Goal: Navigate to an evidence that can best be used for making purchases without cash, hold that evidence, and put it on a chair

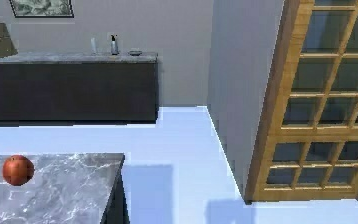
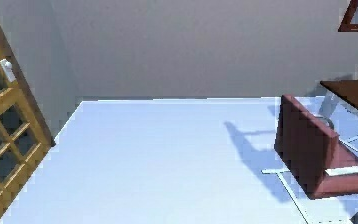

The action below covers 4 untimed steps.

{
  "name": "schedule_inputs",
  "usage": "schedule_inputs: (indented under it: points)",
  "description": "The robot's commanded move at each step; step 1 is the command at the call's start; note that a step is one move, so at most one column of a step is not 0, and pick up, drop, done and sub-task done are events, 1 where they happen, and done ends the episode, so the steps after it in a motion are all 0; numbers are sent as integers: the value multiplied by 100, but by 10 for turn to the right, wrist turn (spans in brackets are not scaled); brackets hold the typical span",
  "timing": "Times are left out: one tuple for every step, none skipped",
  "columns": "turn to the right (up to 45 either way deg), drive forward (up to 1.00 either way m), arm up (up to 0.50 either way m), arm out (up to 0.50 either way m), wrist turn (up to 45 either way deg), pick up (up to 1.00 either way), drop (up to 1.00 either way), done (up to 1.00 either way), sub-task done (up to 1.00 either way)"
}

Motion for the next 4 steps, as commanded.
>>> schedule_inputs:
  points:
    - [0, 75, 0, 0, 0, 0, 0, 0, 0]
    - [-390, 0, 0, 0, 0, 0, 0, 0, 0]
    - [0, 20, 0, 0, 0, 0, 0, 0, 0]
    - [-450, 0, 0, 0, 0, 0, 0, 0, 0]
